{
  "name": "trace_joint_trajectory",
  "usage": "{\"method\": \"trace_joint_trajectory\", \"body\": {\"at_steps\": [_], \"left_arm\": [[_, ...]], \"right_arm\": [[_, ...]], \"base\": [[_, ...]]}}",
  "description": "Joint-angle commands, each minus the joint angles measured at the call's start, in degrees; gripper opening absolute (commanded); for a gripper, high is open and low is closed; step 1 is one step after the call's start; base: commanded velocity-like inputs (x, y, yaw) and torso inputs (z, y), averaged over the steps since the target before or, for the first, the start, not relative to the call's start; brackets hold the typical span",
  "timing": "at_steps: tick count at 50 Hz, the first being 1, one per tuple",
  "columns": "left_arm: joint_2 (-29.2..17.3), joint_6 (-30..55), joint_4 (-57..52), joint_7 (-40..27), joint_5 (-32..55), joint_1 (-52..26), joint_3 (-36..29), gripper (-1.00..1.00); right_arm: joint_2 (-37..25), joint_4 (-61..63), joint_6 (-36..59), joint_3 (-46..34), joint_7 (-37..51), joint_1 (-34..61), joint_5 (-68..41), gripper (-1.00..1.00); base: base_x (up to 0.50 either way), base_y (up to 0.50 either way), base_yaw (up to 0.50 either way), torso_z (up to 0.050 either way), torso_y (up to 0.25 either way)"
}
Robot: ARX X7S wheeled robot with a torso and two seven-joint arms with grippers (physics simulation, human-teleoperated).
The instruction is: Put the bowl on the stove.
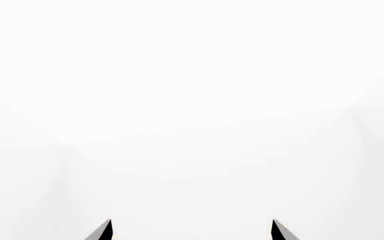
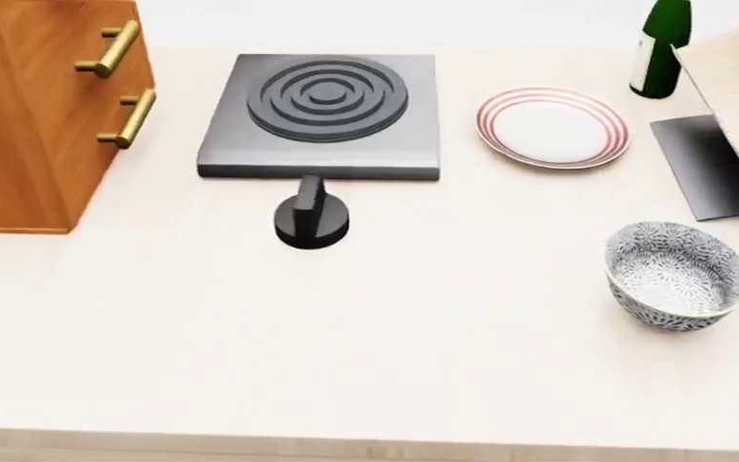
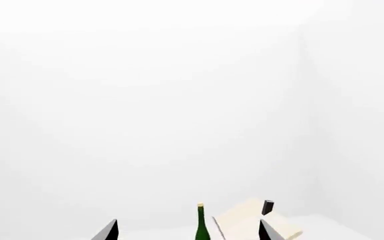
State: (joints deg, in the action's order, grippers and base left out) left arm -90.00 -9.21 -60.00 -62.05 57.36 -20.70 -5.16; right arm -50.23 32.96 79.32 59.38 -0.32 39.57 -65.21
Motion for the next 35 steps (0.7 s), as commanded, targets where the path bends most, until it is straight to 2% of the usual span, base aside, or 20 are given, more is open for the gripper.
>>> {"method": "trace_joint_trajectory", "body": {"at_steps": [1, 23, 35], "left_arm": [[0.01, 0.54, 0.0, 0.73, -1.34, 0.15, 1.43, 1.0], [0.01, -0.02, 0.0, 0.47, -2.29, 1.24, 1.08, 1.0], [0.01, -0.11, 0.0, 0.34, -2.58, 1.62, 1.12, 1.0]], "right_arm": [[1.14, 0.37, -1.8, 0.87, -2.16, -1.71, 1.64, 1.0], [1.27, 0.71, -2.92, 0.91, -2.71, -3.86, 1.72, 1.0], [1.47, 1.12, -3.84, 0.9, -3.13, -5.45, 2.39, 1.0]], "base": [[0.0, 0.5, 0.0, 0.0, 0.0], [0.0, 0.5, 0.0, 0.0, 0.0], [0.0, 0.01, 0.0, 0.0, 0.0]]}}
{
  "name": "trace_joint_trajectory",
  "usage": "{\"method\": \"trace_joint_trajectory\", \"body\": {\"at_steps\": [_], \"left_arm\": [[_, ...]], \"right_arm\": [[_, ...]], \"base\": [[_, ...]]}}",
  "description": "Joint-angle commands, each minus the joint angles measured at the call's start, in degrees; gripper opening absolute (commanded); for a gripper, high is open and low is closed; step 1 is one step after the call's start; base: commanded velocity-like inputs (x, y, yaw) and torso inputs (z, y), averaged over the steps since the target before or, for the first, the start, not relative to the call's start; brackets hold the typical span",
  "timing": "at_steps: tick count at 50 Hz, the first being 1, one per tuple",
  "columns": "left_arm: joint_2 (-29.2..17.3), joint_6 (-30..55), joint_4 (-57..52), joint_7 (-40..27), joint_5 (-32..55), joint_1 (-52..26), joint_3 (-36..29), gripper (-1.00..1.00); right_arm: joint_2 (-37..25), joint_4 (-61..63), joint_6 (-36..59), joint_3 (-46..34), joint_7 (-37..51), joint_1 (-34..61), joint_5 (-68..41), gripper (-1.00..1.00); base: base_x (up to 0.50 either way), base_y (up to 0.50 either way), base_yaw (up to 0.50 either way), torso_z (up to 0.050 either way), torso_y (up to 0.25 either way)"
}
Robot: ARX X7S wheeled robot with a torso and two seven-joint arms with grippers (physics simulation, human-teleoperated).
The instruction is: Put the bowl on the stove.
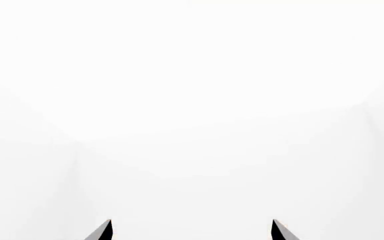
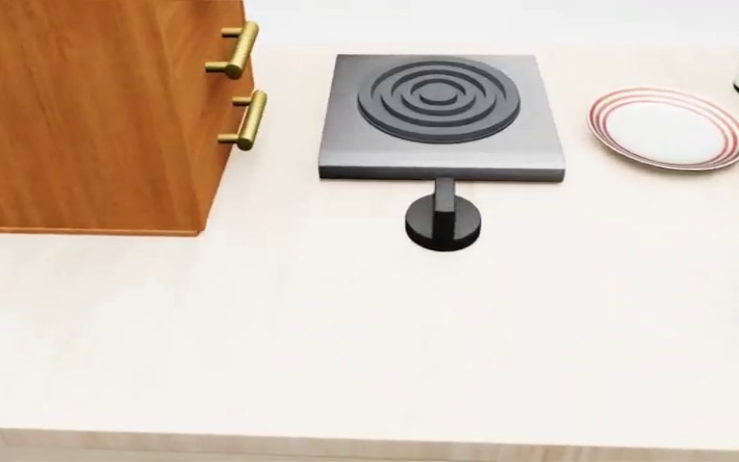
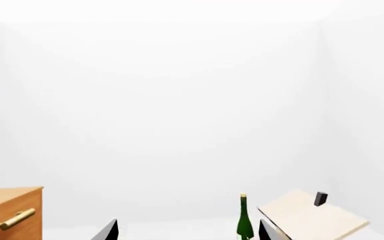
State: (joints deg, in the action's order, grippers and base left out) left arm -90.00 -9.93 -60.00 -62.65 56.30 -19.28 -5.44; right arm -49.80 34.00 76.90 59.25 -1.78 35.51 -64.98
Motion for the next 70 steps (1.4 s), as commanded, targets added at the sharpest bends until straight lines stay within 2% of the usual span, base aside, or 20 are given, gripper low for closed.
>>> {"method": "trace_joint_trajectory", "body": {"at_steps": [1, 14, 70], "left_arm": [[0.01, 0.57, 0.0, 0.94, -1.5, 0.22, 1.41, 1.0], [0.01, 0.35, 0.0, 0.96, -1.73, 0.64, 1.44, 1.0], [0.01, -0.06, 0.0, 0.35, -2.65, 2.36, 1.7, 1.0]], "right_arm": [[1.06, 0.1, -1.46, 1.08, -1.77, -1.53, 2.13, 1.0], [0.98, -0.51, -0.01, 2.07, -1.32, -1.54, -0.3, 1.0], [-0.04, -0.71, -1.58, 2.72, -2.11, -5.63, -1.13, 1.0]], "base": [[0.0, 0.0, 0.0, 0.0, 0.0], [0.05, 0.0, 0.0, 0.0, 0.0], [0.5, 0.0, 0.0, 0.0, 0.001]]}}
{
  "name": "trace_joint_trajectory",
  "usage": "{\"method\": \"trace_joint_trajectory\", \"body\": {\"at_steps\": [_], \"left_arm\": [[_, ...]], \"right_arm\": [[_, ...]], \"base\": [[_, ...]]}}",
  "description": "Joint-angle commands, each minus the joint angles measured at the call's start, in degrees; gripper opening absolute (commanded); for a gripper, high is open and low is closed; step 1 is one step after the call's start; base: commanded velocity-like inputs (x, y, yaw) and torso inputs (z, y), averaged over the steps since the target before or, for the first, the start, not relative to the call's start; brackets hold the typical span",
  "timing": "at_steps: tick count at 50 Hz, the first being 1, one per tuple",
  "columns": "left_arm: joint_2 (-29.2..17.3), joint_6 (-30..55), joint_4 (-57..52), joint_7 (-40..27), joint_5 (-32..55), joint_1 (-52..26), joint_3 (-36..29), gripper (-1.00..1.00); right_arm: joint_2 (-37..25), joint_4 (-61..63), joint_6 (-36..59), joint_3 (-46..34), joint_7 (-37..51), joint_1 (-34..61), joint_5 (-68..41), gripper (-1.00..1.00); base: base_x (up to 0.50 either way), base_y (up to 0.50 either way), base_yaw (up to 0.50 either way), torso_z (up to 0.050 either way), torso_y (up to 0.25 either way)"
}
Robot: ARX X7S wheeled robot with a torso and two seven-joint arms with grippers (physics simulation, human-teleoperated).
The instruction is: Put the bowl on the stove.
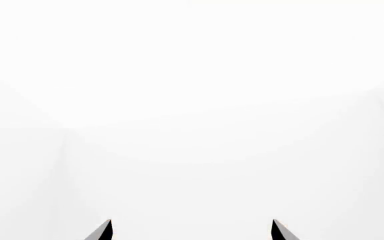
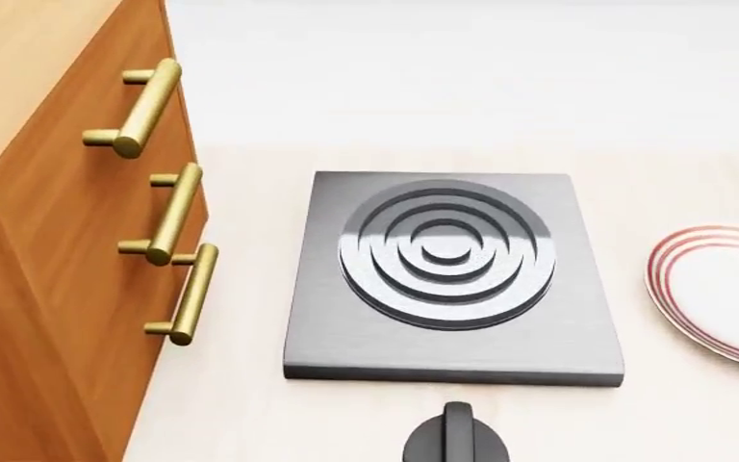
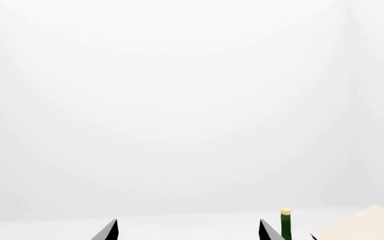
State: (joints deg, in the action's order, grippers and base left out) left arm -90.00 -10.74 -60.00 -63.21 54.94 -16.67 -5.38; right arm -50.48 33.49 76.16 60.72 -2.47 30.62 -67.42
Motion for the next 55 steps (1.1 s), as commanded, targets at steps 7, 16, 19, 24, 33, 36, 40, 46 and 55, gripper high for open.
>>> {"method": "trace_joint_trajectory", "body": {"at_steps": [7, 16, 19, 24, 33, 36, 40, 46, 55], "left_arm": [[0.01, 0.62, 0.0, 0.83, -1.49, 0.03, 1.61, 1.0], [0.01, 0.55, 0.0, 0.68, -1.62, 0.31, 1.67, 1.0], [0.01, 0.12, 0.0, 0.64, -1.99, 0.7, 1.4, 1.0], [0.01, -0.32, 0.0, 0.39, -2.53, 1.18, 1.11, 1.0], [0.01, -0.34, 0.0, 0.38, -2.73, 1.53, 1.1, 1.0], [0.01, -0.38, 0.0, 0.3, -2.88, 1.69, 1.06, 1.0], [0.01, -0.26, 0.0, 0.17, -2.75, 1.72, 1.19, 1.0], [0.01, -0.31, 0.0, -0.07, -2.96, 2.02, 1.13, 1.0], [0.01, -0.38, 0.0, -0.09, -3.25, 2.45, 1.07, 1.0]], "right_arm": [[0.15, -0.3, -1.0, 0.81, -1.37, -0.85, 1.15, 1.0], [-2.85, -1.52, -2.51, -3.42, -2.05, -1.54, 3.87, 1.0], [-3.72, -3.54, -1.11, -4.28, -2.62, -2.03, 3.11, 1.0], [-5.06, -7.26, -2.52, -7.37, -4.49, -5.57, 7.65, 1.0], [-10.53, -16.34, -3.2, -17.79, -6.31, -7.67, 12.3, 1.0], [-12.29, -17.81, -3.13, -20.17, -8.3, -8.7, 12.5, 1.0], [-13.33, -19.09, -1.29, -21.4, -8.61, -9.38, 12.01, 1.0], [-13.42, -18.77, 3.92, -17.64, -9.53, -11.7, 9.38, 1.0], [-15.42, -19.16, 6.58, -17.76, -10.16, -16.68, 10.69, 1.0]], "base": [[0.5, 0.0, 0.0, 0.0, 0.0], [0.3, 0.0, 0.0, 0.0, 0.0], [0.0, 0.0, 0.0, 0.0, 0.0], [0.0, 0.0, 0.0, 0.0, 0.0], [0.0, 0.0, 0.0, 0.0, 0.0], [0.0, 0.0, 0.0, 0.0, 0.0], [0.0, 0.0, 0.0, 0.0, 0.0], [0.0, 0.0, 0.0, 0.0, 0.0], [0.0, 0.0, 0.0, 0.0, 0.0]]}}
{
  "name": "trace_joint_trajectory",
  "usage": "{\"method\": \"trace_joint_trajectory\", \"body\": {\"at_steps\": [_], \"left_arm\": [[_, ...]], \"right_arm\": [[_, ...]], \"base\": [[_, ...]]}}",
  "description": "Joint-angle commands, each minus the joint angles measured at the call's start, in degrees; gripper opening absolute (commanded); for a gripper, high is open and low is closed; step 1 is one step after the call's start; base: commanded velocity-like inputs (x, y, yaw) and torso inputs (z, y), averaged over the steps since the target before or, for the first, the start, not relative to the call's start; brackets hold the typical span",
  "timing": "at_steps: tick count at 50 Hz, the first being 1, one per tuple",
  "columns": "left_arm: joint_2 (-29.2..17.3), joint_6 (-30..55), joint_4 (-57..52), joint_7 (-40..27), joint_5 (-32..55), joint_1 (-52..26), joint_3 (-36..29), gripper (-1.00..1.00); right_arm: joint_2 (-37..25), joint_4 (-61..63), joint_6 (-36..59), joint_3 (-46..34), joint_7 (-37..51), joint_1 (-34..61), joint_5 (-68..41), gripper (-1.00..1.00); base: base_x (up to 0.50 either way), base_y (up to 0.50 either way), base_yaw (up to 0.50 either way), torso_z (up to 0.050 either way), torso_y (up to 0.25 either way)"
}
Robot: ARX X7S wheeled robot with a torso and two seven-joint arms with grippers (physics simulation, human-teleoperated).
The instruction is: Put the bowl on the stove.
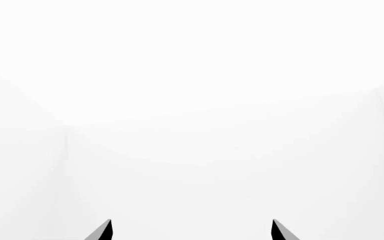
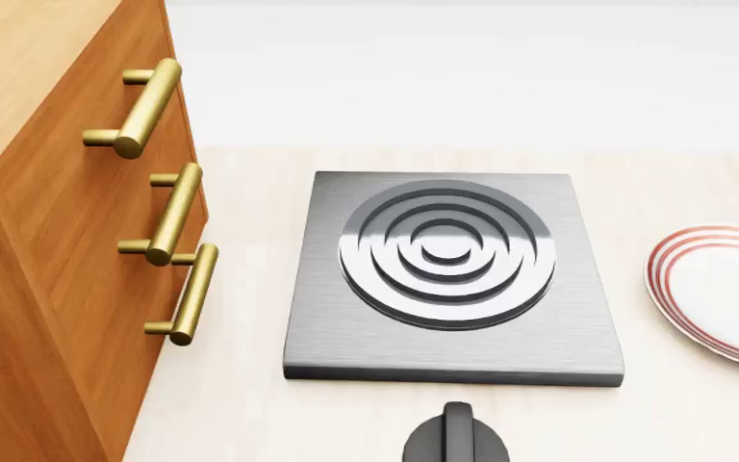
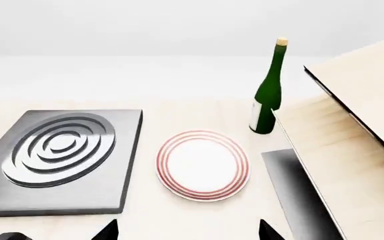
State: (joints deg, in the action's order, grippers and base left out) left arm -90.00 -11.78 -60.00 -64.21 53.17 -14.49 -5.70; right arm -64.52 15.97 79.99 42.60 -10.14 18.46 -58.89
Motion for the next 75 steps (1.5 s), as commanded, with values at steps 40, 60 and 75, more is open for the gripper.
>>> {"method": "trace_joint_trajectory", "body": {"at_steps": [40, 60, 75], "left_arm": [[0.01, 0.88, 0.0, 0.51, -1.11, 0.93, 2.53, 1.0], [0.01, 1.21, 0.0, 0.61, -0.95, 1.24, 3.12, 1.0], [0.01, 1.35, 0.0, 0.78, -0.63, 1.34, 3.75, 1.0]], "right_arm": [[-1.33, -1.77, 1.19, 0.2, -3.79, -16.55, 7.53, 1.0], [3.78, -1.84, -7.32, -5.66, -3.11, -20.52, 12.12, 1.0], [5.69, -4.33, -12.61, -12.1, -0.94, -19.73, 16.0, 1.0]], "base": [[0.0, 0.0, 0.0, 0.0, 0.0], [0.0, 0.0, 0.0, 0.0, 0.0], [0.0, 0.0, 0.0, 0.0, 0.0]]}}
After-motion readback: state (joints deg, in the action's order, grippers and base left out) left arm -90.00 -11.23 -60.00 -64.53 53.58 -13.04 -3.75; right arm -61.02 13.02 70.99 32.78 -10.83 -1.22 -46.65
